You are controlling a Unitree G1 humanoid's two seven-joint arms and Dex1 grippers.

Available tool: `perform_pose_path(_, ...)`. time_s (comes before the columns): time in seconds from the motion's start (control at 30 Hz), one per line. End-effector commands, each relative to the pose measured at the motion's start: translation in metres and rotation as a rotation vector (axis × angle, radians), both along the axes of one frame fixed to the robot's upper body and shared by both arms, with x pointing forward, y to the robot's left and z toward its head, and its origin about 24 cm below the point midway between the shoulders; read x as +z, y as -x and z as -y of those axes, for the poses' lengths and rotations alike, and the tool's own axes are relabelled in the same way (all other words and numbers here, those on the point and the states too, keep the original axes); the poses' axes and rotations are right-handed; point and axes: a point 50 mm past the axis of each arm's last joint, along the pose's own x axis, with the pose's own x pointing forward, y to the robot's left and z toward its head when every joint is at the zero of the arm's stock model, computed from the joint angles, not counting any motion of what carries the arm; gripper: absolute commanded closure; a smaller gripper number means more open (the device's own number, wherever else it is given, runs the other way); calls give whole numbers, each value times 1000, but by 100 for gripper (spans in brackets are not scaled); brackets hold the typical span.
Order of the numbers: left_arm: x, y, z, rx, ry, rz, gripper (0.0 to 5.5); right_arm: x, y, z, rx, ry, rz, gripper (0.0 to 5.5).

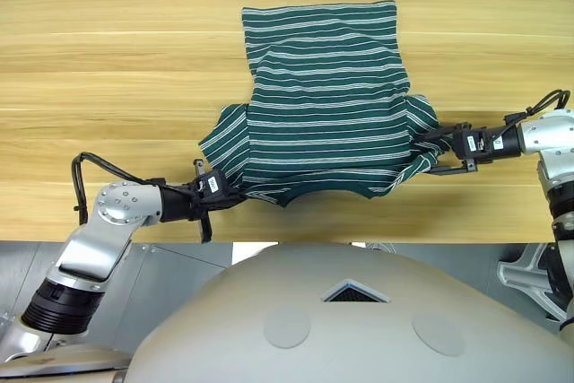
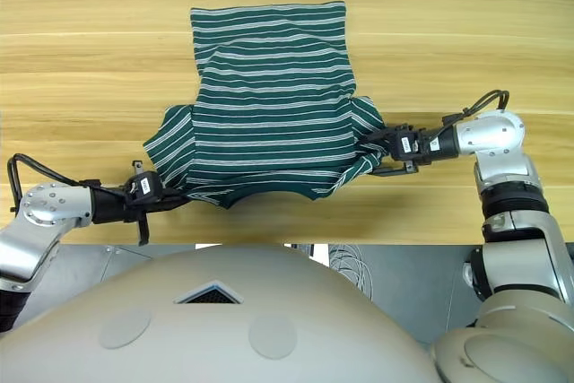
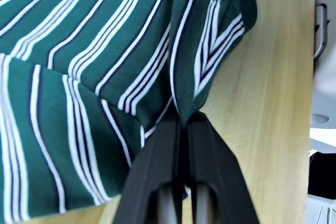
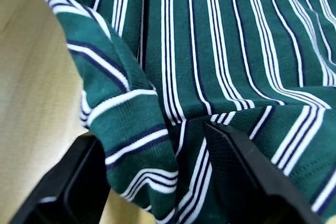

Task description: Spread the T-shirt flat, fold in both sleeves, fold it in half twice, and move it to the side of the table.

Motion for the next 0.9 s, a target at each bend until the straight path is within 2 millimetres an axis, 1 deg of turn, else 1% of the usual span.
perform_pose_path(0.03,5,-5,-2,-2,-23,38,489,-14,24,5,37,42,-136,254)
perform_pose_path(0.13,8,-6,-3,6,-16,41,436,-7,26,3,44,-11,-140,254)
perform_pose_path(0.2,12,-5,-3,6,-4,45,399,1,25,2,27,-72,-129,254)
perform_pose_path(0.33,17,-5,-5,11,12,45,338,25,15,1,-22,-209,-76,254)
perform_pose_path(0.37,18,-5,-5,17,22,43,316,29,12,2,-34,-228,-67,254)
perform_pose_path(0.43,22,-5,-5,19,46,35,286,30,9,4,-54,-227,-63,254)
perform_pose_path(0.53,35,-14,-9,18,87,65,229,28,8,4,-62,-226,-62,254)
perform_pose_path(0.57,41,-21,-11,28,103,90,216,29,7,4,-61,-222,-57,254)
perform_pose_path(0.6,48,-29,-13,43,119,117,190,30,6,5,-62,-221,-52,254)
perform_pose_path(0.67,59,-44,-18,87,146,171,157,36,5,7,-69,-236,-32,254)
perform_pose_path(0.7,62,-47,-20,104,155,181,135,41,3,8,-77,-258,-18,254)
perform_pose_path(0.8,62,-50,-25,163,174,186,81,65,-6,8,-128,-411,20,254)
perform_pose_path(0.83,62,-51,-27,195,182,190,67,70,-10,6,-141,-461,21,254)
perform_pose_path(0.9,58,-55,-33,286,204,207,34,72,-19,-4,-143,-531,-2,254)
